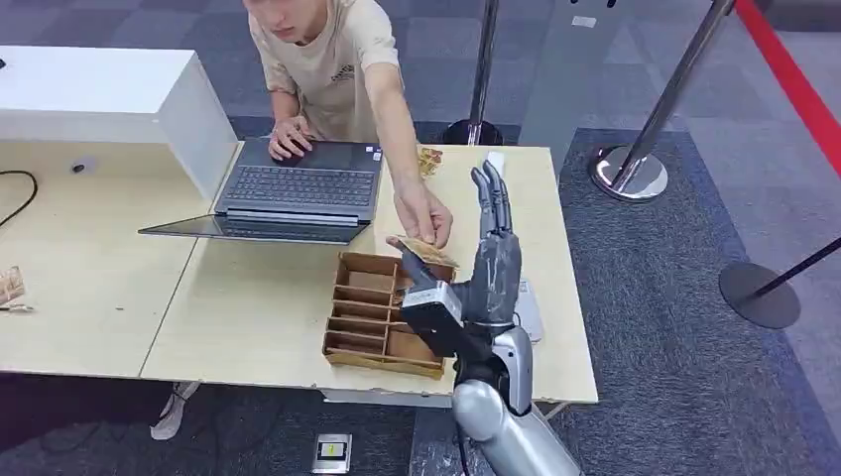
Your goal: Pass the card to the sensor for recognition and then transmit it.
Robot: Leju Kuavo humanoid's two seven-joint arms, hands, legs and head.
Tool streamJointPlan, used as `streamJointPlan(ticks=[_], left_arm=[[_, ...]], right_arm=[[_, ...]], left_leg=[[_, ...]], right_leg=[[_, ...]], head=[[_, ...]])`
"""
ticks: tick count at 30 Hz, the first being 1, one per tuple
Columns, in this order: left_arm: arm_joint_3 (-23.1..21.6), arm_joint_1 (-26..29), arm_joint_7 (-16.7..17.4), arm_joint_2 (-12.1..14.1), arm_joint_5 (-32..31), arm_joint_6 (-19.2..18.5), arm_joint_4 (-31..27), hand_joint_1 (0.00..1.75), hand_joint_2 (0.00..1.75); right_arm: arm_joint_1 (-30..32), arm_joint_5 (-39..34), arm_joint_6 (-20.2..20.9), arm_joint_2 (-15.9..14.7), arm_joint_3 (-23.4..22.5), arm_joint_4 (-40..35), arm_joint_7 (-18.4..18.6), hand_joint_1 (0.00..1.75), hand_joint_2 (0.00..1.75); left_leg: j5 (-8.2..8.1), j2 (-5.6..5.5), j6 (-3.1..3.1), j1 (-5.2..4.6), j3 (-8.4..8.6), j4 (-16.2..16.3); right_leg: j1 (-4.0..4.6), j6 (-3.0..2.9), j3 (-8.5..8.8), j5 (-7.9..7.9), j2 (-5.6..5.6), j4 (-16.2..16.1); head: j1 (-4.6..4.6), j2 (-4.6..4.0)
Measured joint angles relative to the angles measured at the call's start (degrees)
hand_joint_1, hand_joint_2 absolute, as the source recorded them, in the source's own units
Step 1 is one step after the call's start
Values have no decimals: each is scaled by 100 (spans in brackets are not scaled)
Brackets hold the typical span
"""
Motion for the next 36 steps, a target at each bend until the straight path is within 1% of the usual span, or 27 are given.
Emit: streamJointPlan(ticks=[3,6,31,36], left_arm=[[0,0,0,0,0,0,0,0,0],[0,0,0,0,0,0,0,0,0],[0,-1,7,0,-17,0,-2,0,0],[0,-1,7,0,-15,0,0,0,0]], right_arm=[[-2,-33,0,2,0,24,-147,175,175],[-2,-81,0,2,0,57,-186,175,175],[-15,-131,0,13,-2,242,-341,175,175],[-61,-347,0,-6,-52,319,-328,175,175]], left_leg=[[0,0,0,0,0,0],[0,0,0,0,1,0],[0,0,0,0,3,0],[0,1,0,0,4,0]], right_leg=[[0,0,0,0,0,0],[0,0,0,0,0,0],[0,0,3,0,0,0],[-1,1,3,1,0,0]], head=[[2,0],[0,0],[2,0],[0,0]])
